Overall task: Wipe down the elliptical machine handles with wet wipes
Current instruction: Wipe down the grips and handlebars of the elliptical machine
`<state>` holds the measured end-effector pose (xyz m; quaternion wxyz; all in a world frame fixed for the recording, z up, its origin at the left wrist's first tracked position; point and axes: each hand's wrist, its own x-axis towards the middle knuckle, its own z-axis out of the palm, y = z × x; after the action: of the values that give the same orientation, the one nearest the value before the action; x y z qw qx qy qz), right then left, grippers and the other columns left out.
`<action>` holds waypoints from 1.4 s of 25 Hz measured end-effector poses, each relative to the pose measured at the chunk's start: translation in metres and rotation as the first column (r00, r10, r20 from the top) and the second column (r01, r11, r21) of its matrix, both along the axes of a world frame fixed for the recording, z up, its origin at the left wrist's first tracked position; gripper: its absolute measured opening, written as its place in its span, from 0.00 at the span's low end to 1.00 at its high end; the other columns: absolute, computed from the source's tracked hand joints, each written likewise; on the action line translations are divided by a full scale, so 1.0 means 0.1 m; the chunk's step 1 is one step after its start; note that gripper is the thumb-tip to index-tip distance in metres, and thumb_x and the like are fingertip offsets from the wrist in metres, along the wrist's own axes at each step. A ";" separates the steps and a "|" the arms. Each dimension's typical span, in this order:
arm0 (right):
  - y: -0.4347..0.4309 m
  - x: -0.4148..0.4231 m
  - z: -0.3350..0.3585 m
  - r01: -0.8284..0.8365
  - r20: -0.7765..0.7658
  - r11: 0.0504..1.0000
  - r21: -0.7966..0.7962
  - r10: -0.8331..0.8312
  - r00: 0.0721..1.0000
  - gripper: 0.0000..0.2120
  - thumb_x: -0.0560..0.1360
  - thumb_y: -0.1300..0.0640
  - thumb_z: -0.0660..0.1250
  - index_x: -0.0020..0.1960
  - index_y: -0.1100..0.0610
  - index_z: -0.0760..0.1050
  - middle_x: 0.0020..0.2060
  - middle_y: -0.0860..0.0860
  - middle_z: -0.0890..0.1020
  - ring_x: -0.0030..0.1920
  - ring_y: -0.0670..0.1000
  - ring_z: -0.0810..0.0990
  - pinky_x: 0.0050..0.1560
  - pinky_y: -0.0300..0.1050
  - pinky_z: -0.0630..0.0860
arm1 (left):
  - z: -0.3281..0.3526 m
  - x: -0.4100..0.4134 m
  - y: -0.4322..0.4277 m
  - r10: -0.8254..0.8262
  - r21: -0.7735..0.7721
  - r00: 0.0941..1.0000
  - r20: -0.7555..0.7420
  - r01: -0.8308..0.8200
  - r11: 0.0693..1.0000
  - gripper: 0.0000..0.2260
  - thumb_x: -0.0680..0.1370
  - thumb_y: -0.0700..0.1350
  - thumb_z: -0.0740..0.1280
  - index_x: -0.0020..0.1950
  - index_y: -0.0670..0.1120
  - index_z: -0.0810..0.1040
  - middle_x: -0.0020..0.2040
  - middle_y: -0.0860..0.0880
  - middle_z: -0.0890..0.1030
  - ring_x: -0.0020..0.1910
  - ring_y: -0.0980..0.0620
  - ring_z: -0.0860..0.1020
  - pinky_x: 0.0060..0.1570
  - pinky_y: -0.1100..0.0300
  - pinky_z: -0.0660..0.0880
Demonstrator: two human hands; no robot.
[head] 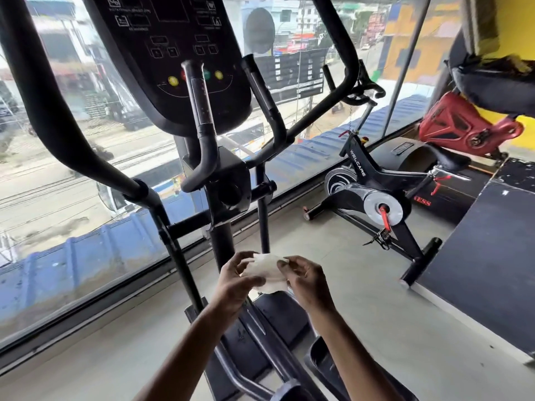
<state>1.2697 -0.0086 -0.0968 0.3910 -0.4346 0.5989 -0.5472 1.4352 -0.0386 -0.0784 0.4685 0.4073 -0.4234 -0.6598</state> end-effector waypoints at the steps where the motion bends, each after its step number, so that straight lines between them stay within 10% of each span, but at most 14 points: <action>1: -0.02 0.00 0.00 0.006 0.089 1.000 0.016 -0.007 0.996 0.03 0.79 0.58 0.73 0.46 0.55 0.85 0.41 0.52 0.88 0.45 0.55 0.87 0.51 0.61 0.85 | 0.00 0.02 0.00 -0.004 0.006 1.000 -0.009 0.004 1.000 0.27 0.58 0.28 0.72 0.56 0.38 0.78 0.46 0.40 0.81 0.40 0.46 0.81 0.39 0.56 0.80; 8: -0.11 0.23 -0.04 -0.028 0.198 0.999 0.038 0.020 0.980 0.04 0.77 0.57 0.76 0.50 0.56 0.84 0.43 0.52 0.89 0.47 0.54 0.88 0.52 0.56 0.85 | 0.09 0.34 0.01 -0.150 0.106 0.987 -0.065 0.156 0.982 0.18 0.72 0.36 0.77 0.61 0.34 0.80 0.52 0.38 0.84 0.48 0.42 0.84 0.48 0.51 0.84; 15: -0.15 0.45 0.01 -0.134 0.263 0.991 -0.020 0.135 0.955 0.14 0.75 0.63 0.77 0.58 0.53 0.82 0.50 0.52 0.87 0.53 0.53 0.86 0.48 0.42 0.82 | 0.09 0.63 -0.18 0.108 0.127 0.993 0.046 -0.113 0.985 0.07 0.77 0.38 0.73 0.47 0.34 0.82 0.44 0.36 0.84 0.41 0.42 0.84 0.40 0.53 0.84; 23: -0.25 0.73 -0.06 -0.293 -0.209 0.948 -0.124 0.264 0.942 0.08 0.73 0.59 0.80 0.51 0.53 0.87 0.52 0.46 0.86 0.50 0.48 0.86 0.54 0.52 0.84 | 0.09 0.81 -0.39 0.097 0.206 0.989 0.107 -0.118 0.972 0.09 0.78 0.43 0.74 0.45 0.39 0.80 0.41 0.40 0.85 0.37 0.47 0.85 0.34 0.60 0.81; 31: -0.37 1.06 0.02 -0.064 0.281 0.996 0.058 0.045 0.959 0.09 0.71 0.56 0.80 0.41 0.60 0.83 0.41 0.57 0.88 0.43 0.53 0.86 0.48 0.48 0.82 | 0.03 1.05 -0.43 -0.028 0.177 0.991 -0.130 0.051 0.983 0.34 0.71 0.52 0.81 0.69 0.37 0.73 0.59 0.38 0.83 0.55 0.43 0.84 0.53 0.56 0.82; 35: -0.39 1.17 0.07 -0.057 0.637 0.989 0.139 -0.045 0.769 0.06 0.74 0.60 0.77 0.44 0.63 0.83 0.42 0.59 0.87 0.42 0.51 0.86 0.45 0.42 0.84 | -0.03 1.02 -0.33 -0.149 -0.010 0.988 0.050 0.150 0.989 0.40 0.70 0.34 0.80 0.75 0.51 0.63 0.64 0.42 0.83 0.63 0.46 0.83 0.57 0.59 0.81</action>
<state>1.3863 -0.0479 -0.0901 0.6043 -0.1942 0.4686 -0.6144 1.5372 -0.0720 -0.0819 0.4102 0.3872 -0.4686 -0.6799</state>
